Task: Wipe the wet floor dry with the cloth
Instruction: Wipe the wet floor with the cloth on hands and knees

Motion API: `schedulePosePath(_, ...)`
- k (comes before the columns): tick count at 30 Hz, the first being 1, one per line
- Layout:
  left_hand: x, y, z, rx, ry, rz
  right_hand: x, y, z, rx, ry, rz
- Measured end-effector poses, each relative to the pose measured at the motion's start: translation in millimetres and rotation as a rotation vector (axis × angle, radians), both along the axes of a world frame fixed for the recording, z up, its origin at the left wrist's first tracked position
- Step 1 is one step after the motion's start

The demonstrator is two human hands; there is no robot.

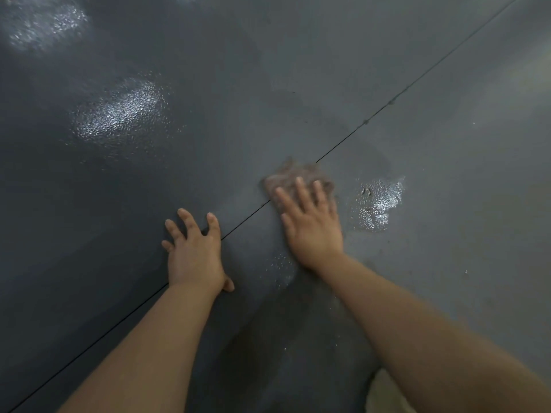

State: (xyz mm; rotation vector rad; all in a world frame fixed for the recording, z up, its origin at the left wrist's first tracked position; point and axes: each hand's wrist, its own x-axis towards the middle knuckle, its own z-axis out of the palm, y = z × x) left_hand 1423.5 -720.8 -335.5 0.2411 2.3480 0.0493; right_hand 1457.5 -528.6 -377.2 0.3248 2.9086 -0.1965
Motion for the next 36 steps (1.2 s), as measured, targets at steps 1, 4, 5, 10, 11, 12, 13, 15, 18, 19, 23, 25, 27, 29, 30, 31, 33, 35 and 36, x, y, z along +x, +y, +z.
schedulePosePath(1,0,0,0,-0.003,0.000,-0.004,1,20,-1,0.018,0.002,-0.111)
schedulePosePath(4,-1,1,-2,-0.008,0.009,-0.005,12,83,2,0.029,-0.058,-0.428)
schedulePosePath(5,-1,2,-2,-0.007,0.013,-0.003,18,95,4,0.015,-0.069,-0.530)
schedulePosePath(10,0,4,-2,-0.020,0.024,-0.006,24,55,3,-0.030,-0.053,-0.806)
schedulePosePath(11,0,4,-2,-0.023,0.026,-0.010,22,35,3,-0.045,-0.045,-0.808)
schedulePosePath(12,0,5,-2,-0.026,0.028,-0.013,23,13,2,-0.053,-0.038,-0.775)
schedulePosePath(13,0,5,-2,-0.026,0.029,-0.013,27,-11,0,-0.050,-0.031,-0.709)
schedulePosePath(15,0,4,-1,-0.018,0.031,-0.010,45,-61,-5,-0.037,0.033,-0.517)
schedulePosePath(18,1,3,-1,0.005,0.040,-0.006,84,-117,-5,-0.066,0.032,-0.202)
schedulePosePath(19,1,2,-2,0.016,0.049,-0.001,93,-120,-4,-0.075,0.003,-0.108)
schedulePosePath(23,3,-3,0,0.037,0.033,-0.003,75,-76,-6,-0.034,-0.016,0.121)
schedulePosePath(25,3,-5,1,0.054,0.026,0.010,43,-43,-3,0.016,-0.037,0.041)
schedulePosePath(27,5,-8,2,0.090,0.020,0.026,7,-12,4,0.008,-0.106,-0.149)
schedulePosePath(29,9,-18,2,0.159,0.023,0.023,-24,6,12,-0.050,-0.161,-0.338)
schedulePosePath(30,11,-26,2,0.209,0.034,0.023,-36,7,15,-0.070,-0.184,-0.405)
schedulePosePath(31,13,-36,2,0.264,0.050,0.035,-44,3,16,-0.085,-0.196,-0.455)
schedulePosePath(33,15,-59,3,0.348,0.105,0.101,-54,-18,16,-0.106,-0.191,-0.505)
schedulePosePath(35,19,-84,2,0.368,0.180,0.204,-55,-50,14,-0.099,-0.168,-0.448)
schedulePosePath(36,21,-97,2,0.358,0.210,0.261,-53,-68,15,-0.087,-0.155,-0.384)
